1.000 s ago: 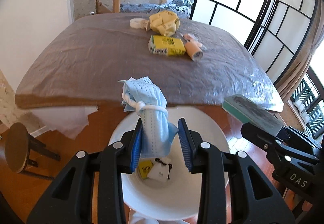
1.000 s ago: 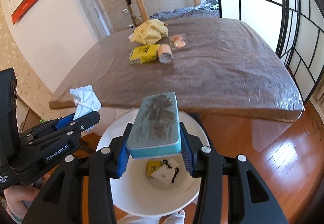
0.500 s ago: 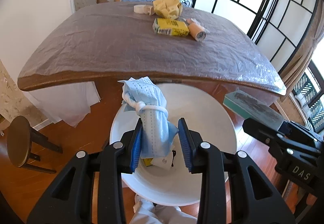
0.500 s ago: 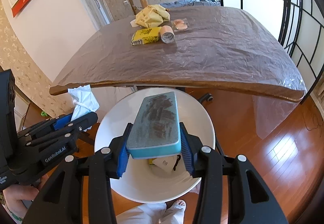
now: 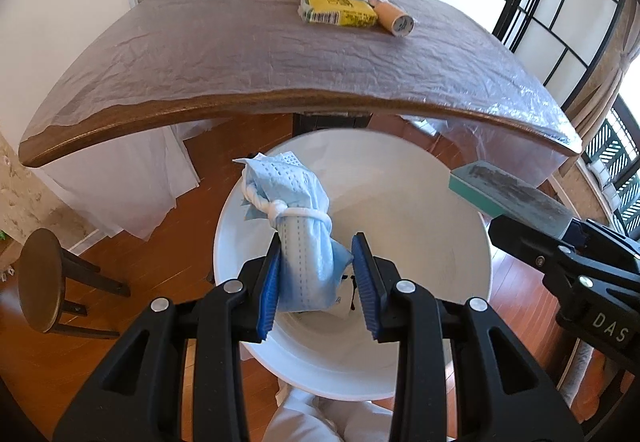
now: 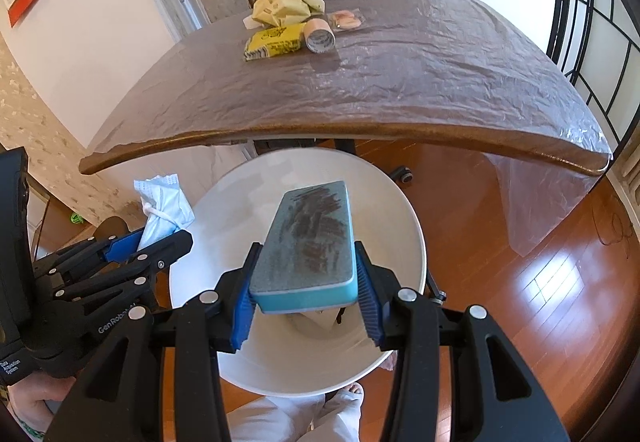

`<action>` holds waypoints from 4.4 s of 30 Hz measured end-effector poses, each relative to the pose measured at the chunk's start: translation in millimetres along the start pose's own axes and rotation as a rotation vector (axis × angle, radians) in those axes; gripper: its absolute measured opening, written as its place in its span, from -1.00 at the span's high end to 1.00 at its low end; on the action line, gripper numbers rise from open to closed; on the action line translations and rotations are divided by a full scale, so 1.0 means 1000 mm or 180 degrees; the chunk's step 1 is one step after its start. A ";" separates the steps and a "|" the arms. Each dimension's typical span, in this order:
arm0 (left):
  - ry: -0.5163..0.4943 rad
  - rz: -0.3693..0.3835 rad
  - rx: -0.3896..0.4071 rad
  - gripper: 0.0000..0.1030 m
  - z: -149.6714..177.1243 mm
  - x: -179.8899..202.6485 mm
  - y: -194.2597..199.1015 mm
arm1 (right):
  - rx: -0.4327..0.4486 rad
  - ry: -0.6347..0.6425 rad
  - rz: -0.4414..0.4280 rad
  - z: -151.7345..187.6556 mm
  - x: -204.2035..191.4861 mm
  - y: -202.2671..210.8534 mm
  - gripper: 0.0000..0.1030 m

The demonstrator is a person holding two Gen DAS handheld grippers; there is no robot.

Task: Collect trash
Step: 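Carry the blue mask and teal sponge with both tools over the white bin, then open both tools to drop the mask and sponge into the bin, then move both tools back toward the yellow BABO tissue pack on the table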

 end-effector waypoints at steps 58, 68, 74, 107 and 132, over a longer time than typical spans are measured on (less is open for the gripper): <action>-0.0269 -0.0067 -0.0432 0.30 -0.002 0.002 -0.067 | -0.0392 -0.0125 0.0161 0.013 0.016 -0.049 0.16; -0.0331 -0.0083 -0.0499 -0.03 -0.001 0.001 -0.074 | -0.0404 -0.0182 0.0234 0.012 0.022 -0.051 -0.09; -0.0336 -0.0106 -0.0402 -0.23 -0.004 -0.001 -0.067 | -0.0257 -0.0232 0.0272 0.004 0.028 -0.039 -0.28; -0.0461 0.0188 0.0558 -0.97 -0.193 -0.005 0.028 | 0.0463 -0.0011 0.0345 -0.142 0.010 0.009 -0.34; -0.0662 0.0422 0.0051 -0.70 -0.234 0.005 -0.046 | 0.0147 0.0244 0.0377 -0.200 -0.002 -0.050 0.17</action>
Point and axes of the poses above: each gripper's, at about its wrist camera, not at the fingertips, and y roughly against the way its jaws point, x to its right, z to its underside, the point moved 10 cm from there along -y, roughly the way its jaws point, and after that the axes turned 10 degrees about -x, right-handed, at the moved point
